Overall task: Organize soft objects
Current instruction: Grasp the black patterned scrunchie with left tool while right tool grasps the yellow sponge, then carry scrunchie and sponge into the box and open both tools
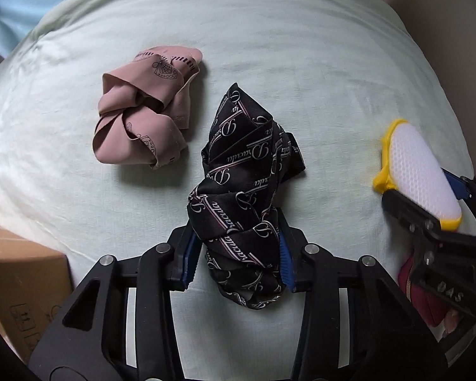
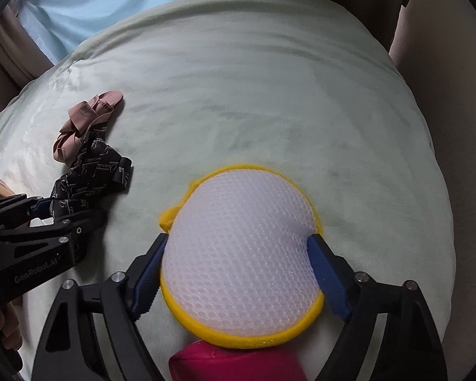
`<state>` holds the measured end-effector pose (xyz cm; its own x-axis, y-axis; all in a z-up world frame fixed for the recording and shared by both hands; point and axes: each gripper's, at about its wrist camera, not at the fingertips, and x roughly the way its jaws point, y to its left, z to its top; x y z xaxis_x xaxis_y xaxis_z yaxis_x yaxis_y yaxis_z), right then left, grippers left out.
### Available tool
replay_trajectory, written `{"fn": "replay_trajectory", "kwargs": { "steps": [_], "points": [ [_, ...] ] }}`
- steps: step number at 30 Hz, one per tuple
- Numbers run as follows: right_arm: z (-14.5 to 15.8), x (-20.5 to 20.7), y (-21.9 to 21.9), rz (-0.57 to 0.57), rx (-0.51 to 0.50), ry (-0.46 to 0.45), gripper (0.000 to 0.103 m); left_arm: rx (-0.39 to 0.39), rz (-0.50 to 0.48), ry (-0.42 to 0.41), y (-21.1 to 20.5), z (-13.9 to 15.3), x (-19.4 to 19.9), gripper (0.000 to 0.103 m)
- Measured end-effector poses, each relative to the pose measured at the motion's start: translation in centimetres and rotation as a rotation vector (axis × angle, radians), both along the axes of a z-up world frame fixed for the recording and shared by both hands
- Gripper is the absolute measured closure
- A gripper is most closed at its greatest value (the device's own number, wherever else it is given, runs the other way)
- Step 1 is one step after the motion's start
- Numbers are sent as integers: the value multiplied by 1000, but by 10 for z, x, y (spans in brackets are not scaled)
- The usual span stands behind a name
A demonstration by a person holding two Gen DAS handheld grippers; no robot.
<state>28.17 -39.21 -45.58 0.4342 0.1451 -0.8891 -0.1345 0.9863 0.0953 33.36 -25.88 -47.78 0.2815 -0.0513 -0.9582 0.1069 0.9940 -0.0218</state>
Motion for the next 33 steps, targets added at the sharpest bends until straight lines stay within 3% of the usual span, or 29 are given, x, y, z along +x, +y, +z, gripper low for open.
{"fn": "replay_trajectory", "kwargs": {
  "steps": [4,7,22,33],
  "points": [
    [6,1,-6,-29,2,-13,50,-10,12,-4,6,16,1,68],
    [18,0,-12,-48,23,-27,55,-23,6,-27,8,34,-2,68],
    [146,-51,1,-100,71,-139,56,-96,-36,-191,20,172,-55,68],
    [261,-106,84,-77,109,-210,56,-139,-17,-264,109,288,-105,68]
  ]
}}
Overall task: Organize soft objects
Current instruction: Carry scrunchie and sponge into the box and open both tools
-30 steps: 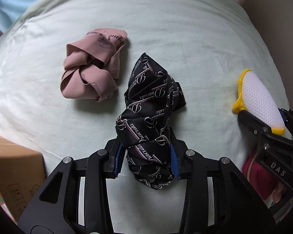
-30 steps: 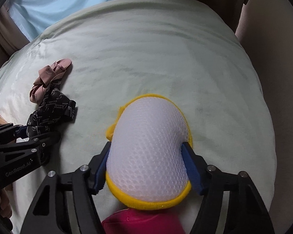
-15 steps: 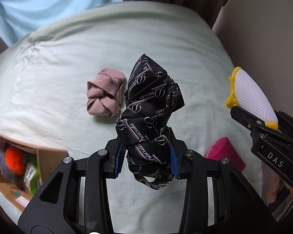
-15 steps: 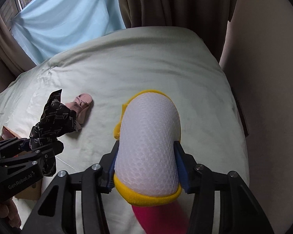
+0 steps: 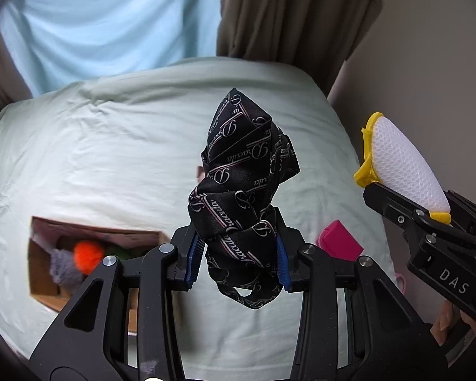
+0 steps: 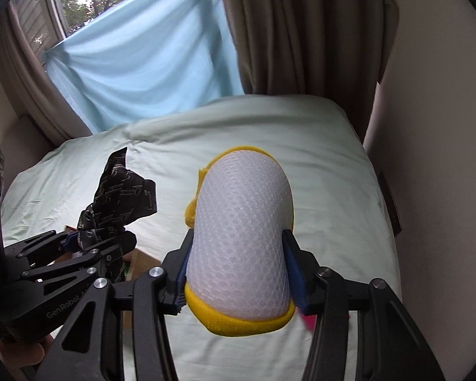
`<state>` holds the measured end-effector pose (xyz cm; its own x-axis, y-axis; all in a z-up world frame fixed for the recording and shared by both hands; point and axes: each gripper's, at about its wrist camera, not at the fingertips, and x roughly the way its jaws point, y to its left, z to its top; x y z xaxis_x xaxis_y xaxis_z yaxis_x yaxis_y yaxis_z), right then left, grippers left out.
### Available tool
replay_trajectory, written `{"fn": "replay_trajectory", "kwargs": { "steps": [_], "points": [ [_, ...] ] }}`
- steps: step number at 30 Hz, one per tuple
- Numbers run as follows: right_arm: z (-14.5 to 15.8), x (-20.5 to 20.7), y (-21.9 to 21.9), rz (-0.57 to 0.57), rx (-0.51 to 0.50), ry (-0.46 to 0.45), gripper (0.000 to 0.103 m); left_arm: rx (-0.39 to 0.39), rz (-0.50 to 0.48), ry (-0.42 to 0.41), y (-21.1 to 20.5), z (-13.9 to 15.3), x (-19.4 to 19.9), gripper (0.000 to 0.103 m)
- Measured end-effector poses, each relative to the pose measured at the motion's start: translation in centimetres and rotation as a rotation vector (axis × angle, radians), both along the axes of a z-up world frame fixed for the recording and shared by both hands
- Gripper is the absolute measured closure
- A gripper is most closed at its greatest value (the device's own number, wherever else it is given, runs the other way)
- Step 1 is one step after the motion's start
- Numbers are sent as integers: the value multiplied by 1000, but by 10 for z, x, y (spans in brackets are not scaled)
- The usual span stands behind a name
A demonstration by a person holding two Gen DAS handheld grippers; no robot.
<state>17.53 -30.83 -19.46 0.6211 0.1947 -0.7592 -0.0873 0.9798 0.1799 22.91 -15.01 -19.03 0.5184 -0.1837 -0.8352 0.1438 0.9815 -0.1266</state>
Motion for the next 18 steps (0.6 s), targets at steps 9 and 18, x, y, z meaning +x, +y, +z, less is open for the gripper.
{"fn": "replay_trajectory", "kwargs": {
  "steps": [9,18],
  "points": [
    [52,-35,110,44,33,-34,56,-8,60,-4,116,32,-38,68],
    [30,-46,214,95,58,37,56,26,122,57,224,4,-60,68]
  ]
}}
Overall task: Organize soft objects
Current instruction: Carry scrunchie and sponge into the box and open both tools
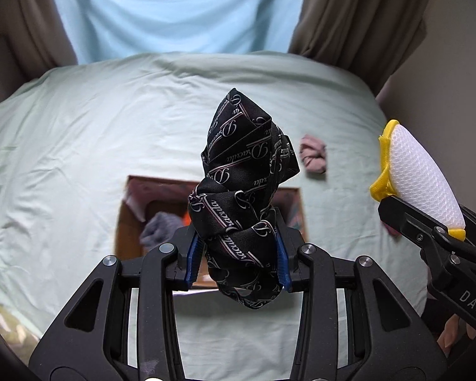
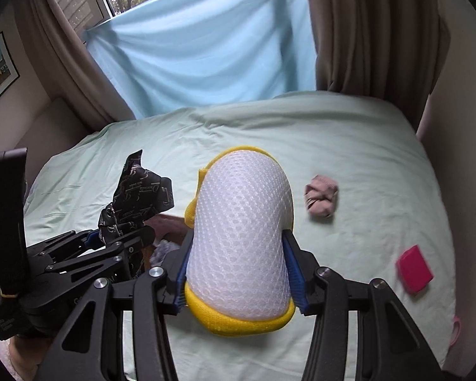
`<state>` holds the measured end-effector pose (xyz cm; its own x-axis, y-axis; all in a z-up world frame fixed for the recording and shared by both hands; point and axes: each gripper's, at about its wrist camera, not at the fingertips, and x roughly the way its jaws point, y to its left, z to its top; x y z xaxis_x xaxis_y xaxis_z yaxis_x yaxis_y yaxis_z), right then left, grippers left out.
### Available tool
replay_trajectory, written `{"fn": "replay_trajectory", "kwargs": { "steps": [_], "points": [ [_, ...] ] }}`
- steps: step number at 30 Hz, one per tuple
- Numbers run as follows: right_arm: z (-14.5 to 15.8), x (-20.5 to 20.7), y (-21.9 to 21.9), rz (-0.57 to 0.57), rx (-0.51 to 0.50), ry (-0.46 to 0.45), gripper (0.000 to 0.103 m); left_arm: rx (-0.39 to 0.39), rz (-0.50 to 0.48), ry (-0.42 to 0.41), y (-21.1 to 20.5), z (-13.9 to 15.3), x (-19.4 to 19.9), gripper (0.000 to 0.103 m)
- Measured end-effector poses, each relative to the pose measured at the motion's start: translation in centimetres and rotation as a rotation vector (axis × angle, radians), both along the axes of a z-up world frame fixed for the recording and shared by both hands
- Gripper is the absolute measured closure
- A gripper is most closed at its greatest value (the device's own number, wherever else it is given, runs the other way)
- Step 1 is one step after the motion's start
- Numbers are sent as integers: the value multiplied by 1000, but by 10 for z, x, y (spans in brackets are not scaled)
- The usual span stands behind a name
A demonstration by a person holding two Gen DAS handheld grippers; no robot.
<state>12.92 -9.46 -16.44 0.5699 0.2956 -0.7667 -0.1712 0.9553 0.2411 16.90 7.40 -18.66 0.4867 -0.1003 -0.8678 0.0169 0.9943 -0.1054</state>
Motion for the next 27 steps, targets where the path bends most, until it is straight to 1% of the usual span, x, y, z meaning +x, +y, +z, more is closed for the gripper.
{"fn": "replay_trajectory", "kwargs": {
  "steps": [6,10,13,18,23,26,27],
  "points": [
    [-40,9,43,0,-6,93,56,3,28,72,57,-36,1,68],
    [-65,11,65,-14,-3,155,56,10,21,161,80,-77,11,68],
    [-86,18,75,-23,-9,212,56,9,18,206,91,-97,14,68],
    [-114,28,82,-49,3,291,56,18,-14,263,91,-122,24,68],
    [-131,42,79,-96,39,350,56,47,-72,272,74,-136,40,68],
    [-145,55,73,-125,57,394,56,60,-96,297,67,-146,49,68],
    [-150,59,73,-131,75,412,54,44,-111,312,66,-150,51,63]
  ]
}}
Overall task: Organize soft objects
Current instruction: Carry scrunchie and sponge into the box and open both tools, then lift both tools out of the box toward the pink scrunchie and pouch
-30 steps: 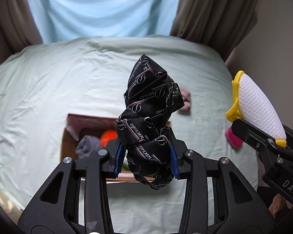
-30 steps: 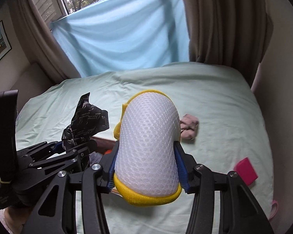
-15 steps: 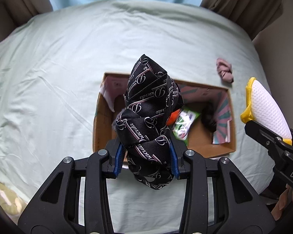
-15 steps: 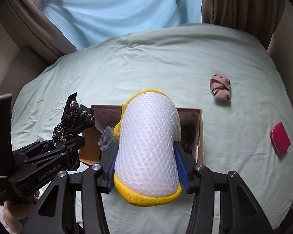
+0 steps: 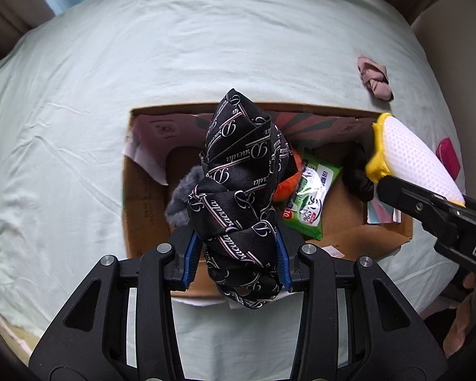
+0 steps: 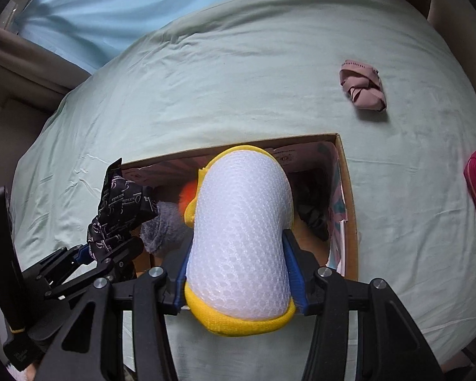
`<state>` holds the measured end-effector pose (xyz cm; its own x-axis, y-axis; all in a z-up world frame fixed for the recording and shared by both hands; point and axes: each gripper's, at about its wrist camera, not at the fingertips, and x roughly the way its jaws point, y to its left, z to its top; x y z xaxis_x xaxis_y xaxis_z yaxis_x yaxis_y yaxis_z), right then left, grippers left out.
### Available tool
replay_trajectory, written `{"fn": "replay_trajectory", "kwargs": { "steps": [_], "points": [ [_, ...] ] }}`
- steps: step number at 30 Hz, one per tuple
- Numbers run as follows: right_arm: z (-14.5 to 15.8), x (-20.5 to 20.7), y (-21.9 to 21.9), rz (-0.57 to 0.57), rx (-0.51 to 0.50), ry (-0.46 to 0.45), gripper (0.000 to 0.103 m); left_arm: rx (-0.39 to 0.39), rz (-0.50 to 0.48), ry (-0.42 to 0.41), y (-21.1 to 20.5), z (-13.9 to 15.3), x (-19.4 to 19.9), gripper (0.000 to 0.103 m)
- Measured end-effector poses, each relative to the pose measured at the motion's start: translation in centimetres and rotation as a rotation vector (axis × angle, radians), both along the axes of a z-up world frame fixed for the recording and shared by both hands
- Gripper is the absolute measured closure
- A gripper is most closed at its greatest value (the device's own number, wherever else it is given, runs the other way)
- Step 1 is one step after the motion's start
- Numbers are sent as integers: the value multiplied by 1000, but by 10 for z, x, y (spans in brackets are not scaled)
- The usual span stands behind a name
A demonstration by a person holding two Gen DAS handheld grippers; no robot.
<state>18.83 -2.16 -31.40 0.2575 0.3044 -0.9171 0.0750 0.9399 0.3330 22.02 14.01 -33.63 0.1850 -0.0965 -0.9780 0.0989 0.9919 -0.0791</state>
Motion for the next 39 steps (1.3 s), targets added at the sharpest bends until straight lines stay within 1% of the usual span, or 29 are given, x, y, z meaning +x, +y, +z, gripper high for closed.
{"fn": "replay_trajectory", "kwargs": {
  "steps": [1,2,3,4,5,7,10,14,17,22,26,29,31,33,35,39],
  "points": [
    [-6,4,-2,-16,17,21,48,-13,-9,12,0,-3,2,47],
    [-11,8,-4,-32,26,38,38,-8,-16,19,-1,-6,3,30],
    [-16,12,-5,-52,28,60,31,18,-19,18,0,-9,4,0],
    [-20,15,-6,-65,28,82,18,39,-23,8,0,-10,3,1],
    [-25,18,-7,-78,34,105,12,40,-29,7,1,-13,3,1],
    [-30,20,-9,-83,56,126,10,47,-36,20,4,-17,2,1],
    [-31,20,-7,-65,42,115,9,68,-41,24,7,-19,-1,1],
    [-31,18,-5,-52,42,96,9,71,-40,23,11,-15,-4,0],
    [-25,16,-5,-53,50,71,9,68,-33,10,13,-8,-7,1],
    [-10,11,-2,-25,25,28,9,50,5,-13,21,7,-15,0],
    [8,1,1,-7,26,-7,9,51,39,-51,30,26,-26,1],
    [22,-8,4,22,22,-27,9,100,59,-98,35,46,-36,0],
    [30,-14,8,49,16,-33,9,94,77,-133,41,60,-44,0],
    [42,-22,11,67,10,-56,9,78,99,-163,48,74,-52,0],
    [55,-30,12,78,8,-83,9,81,115,-192,52,87,-60,0],
    [84,-48,12,93,-32,-165,9,79,132,-238,56,111,-78,0]
  ]
}}
